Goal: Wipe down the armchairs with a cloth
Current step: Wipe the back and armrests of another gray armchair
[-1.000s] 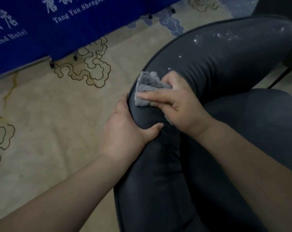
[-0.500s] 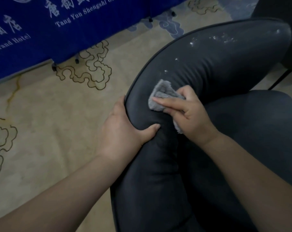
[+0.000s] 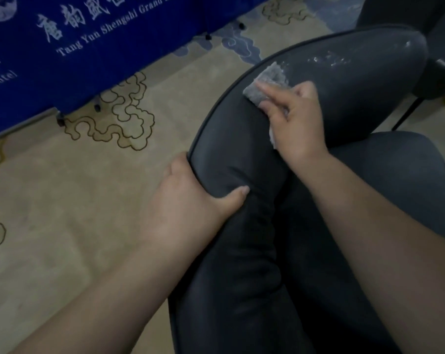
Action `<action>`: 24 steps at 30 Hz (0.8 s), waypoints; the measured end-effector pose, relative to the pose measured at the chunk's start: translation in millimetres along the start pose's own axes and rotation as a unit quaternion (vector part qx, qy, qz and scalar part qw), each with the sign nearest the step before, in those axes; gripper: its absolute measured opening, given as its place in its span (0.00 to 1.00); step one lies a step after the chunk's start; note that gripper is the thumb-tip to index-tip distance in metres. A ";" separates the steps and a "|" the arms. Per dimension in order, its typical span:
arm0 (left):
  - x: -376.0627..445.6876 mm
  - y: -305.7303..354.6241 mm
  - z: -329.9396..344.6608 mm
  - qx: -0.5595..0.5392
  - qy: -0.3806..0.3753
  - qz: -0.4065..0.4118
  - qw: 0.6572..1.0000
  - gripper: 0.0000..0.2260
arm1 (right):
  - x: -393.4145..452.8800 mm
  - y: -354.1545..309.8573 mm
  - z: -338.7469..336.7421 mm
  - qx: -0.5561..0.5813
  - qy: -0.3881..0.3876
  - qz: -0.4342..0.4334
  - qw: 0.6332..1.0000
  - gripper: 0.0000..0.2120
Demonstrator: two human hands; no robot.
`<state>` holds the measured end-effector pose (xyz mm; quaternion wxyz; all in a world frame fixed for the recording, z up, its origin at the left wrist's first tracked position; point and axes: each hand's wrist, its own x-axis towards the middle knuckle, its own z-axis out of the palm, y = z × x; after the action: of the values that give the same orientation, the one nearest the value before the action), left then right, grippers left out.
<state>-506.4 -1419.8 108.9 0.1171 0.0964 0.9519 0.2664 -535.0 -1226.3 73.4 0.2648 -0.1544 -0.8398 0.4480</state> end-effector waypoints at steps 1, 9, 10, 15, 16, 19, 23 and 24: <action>10.6 2.7 -0.3 -0.007 -0.012 0.004 1.000 0.43 | -2.8 -0.8 0.4 0.004 0.005 0.003 1.000 0.15; 49.9 9.9 3.9 -0.057 -0.040 0.061 0.996 0.44 | -49.0 -8.9 -2.1 -0.058 -0.028 -0.034 0.997 0.17; 49.4 7.6 4.2 -0.070 -0.037 0.067 0.995 0.43 | -34.4 -10.2 -2.3 -0.084 -0.022 -0.036 0.996 0.16; 49.2 -0.1 4.2 -0.162 -0.037 0.072 0.984 0.38 | 12.3 -22.4 0.6 -0.064 -0.041 0.007 0.997 0.14; 48.4 -0.8 4.0 -0.163 -0.033 0.073 0.983 0.39 | 6.6 -28.1 2.4 -0.046 -0.064 0.004 0.997 0.13; 49.3 -0.8 4.2 -0.158 -0.037 0.075 0.984 0.39 | -13.7 -46.5 6.7 -0.058 -0.156 -0.041 0.985 0.14; 51.2 -1.3 5.4 -0.142 -0.045 0.075 0.986 0.41 | -1.2 -43.0 2.0 -0.120 -0.144 -0.016 0.982 0.14; 51.8 -1.0 5.8 -0.140 -0.042 0.076 0.986 0.41 | 3.6 -40.7 1.1 -0.120 -0.122 0.000 0.985 0.14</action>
<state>-554.4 -1405.1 94.6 0.1484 0.1626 0.8895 0.4005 -539.5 -1247.7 107.9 0.1399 -0.1290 -0.9137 0.3592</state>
